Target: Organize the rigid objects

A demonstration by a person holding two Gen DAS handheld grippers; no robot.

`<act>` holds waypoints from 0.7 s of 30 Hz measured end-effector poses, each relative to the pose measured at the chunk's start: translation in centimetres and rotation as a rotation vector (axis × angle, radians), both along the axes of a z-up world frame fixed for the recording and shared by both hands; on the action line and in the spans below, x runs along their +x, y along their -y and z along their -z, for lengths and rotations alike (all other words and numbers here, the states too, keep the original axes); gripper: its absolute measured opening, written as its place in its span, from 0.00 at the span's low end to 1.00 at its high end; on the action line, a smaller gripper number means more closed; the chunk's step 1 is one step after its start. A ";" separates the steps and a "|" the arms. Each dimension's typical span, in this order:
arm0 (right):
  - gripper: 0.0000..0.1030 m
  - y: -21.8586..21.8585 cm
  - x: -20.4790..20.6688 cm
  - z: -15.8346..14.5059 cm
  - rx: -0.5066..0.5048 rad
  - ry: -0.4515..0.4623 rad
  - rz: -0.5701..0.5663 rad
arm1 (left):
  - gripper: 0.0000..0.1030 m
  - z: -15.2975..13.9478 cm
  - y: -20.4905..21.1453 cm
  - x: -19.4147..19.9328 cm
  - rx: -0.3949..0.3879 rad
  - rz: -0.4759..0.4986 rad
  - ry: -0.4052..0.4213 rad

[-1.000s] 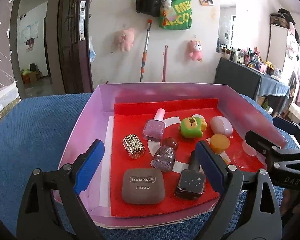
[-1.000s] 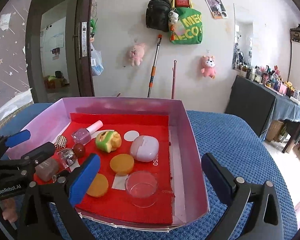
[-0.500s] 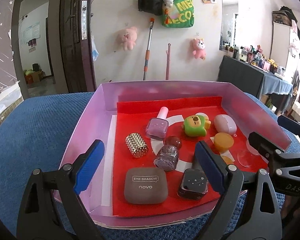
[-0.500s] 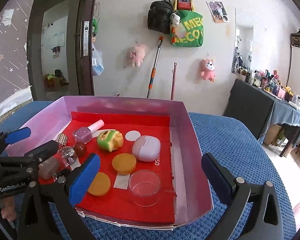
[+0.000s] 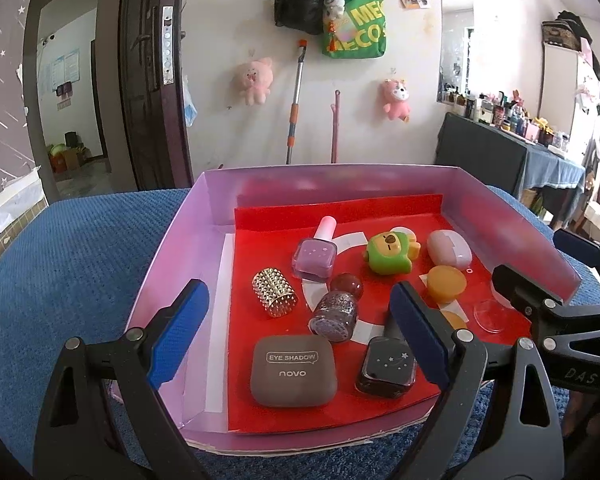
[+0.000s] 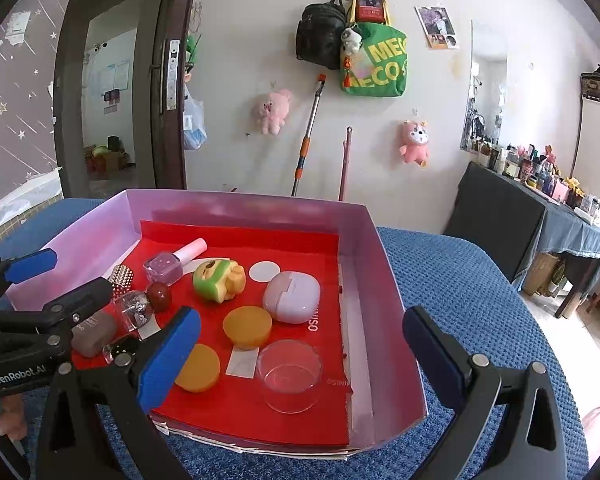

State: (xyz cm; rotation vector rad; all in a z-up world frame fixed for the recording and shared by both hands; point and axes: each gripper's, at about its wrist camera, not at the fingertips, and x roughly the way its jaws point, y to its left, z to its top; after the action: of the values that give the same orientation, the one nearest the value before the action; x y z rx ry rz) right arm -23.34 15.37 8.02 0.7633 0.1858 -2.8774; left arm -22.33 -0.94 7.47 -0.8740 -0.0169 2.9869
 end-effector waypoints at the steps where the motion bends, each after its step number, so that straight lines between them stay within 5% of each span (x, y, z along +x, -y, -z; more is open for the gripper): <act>1: 1.00 0.0 0.0 0.0 0.001 -0.001 0.000 | 0.90 0.0 0.0 0.0 0.000 0.000 0.001; 21: 1.00 0.0 -0.2 0.2 0.005 0.006 0.000 | 0.90 0.0 0.0 0.0 -0.001 0.002 0.001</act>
State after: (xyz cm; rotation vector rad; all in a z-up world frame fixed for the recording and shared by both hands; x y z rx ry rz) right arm -23.56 15.40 7.82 0.7731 0.1929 -2.8751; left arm -22.34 -0.96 7.43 -0.8751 -0.0146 2.9850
